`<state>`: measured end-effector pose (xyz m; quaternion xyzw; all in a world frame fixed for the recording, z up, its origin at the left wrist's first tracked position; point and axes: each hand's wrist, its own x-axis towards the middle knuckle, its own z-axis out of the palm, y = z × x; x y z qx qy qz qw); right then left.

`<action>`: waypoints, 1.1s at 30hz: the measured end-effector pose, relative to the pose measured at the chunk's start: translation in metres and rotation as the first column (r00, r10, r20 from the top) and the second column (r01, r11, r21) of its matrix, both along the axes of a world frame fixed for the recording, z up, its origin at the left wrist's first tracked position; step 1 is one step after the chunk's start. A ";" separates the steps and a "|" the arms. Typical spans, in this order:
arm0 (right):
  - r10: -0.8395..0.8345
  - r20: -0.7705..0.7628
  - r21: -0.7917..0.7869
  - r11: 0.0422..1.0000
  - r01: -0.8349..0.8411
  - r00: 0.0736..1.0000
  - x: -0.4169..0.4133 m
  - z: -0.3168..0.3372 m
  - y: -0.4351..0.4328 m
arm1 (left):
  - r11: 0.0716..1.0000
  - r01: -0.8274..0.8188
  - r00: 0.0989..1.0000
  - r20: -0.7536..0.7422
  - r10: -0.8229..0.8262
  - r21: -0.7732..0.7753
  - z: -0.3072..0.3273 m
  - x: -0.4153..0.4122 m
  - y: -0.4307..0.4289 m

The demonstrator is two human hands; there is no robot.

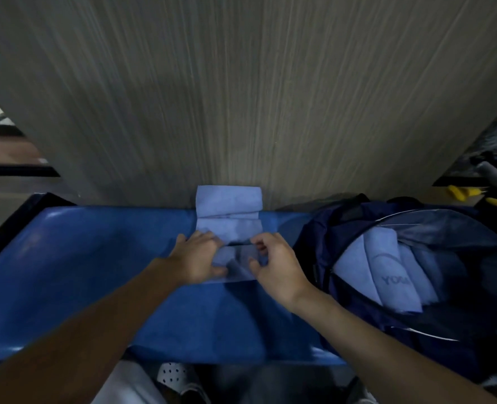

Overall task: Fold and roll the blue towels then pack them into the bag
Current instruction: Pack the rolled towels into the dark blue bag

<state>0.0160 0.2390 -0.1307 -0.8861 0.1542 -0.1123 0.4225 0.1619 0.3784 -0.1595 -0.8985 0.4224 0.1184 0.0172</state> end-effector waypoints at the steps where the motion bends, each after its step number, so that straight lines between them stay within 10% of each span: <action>1: -0.007 -0.001 0.006 1.000 0.007 1.000 0.001 -0.001 0.000 | 1.000 -0.009 1.000 0.000 0.009 0.007 0.001 -0.001 -0.001; 7: -0.037 -0.024 0.012 0.999 0.038 0.999 -0.002 0.001 -0.002 | 0.997 -0.072 0.997 -0.007 0.071 -0.025 0.005 -0.012 0.003; 14: -0.099 0.000 0.202 0.975 0.097 0.995 -0.012 0.015 -0.007 | 0.852 -0.379 0.857 -0.485 0.175 -0.361 0.021 -0.030 0.003; 19: -0.302 -0.020 0.626 0.739 0.248 0.953 -0.024 0.043 -0.023 | 0.572 -0.624 0.620 -0.783 -0.053 -0.533 0.082 -0.062 -0.029; 23: -0.277 0.050 0.881 0.464 0.088 0.960 -0.059 0.072 -0.056 | 0.576 -0.608 0.515 -0.824 -0.238 -0.546 0.116 -0.101 -0.075; 28: -0.387 0.080 0.893 0.438 0.107 0.919 -0.117 0.090 -0.106 | 0.652 -0.505 0.467 -0.815 -0.343 -0.565 0.122 -0.147 -0.136; 30: -0.480 0.040 0.822 0.514 0.245 0.876 -0.136 0.088 -0.129 | 0.632 -0.470 0.550 -0.765 -0.336 -0.616 0.118 -0.160 -0.163; 33: -0.594 -0.097 0.657 0.565 0.500 0.798 -0.165 0.078 -0.171 | 0.634 -0.105 0.910 -0.331 -0.249 -0.766 0.106 -0.169 -0.202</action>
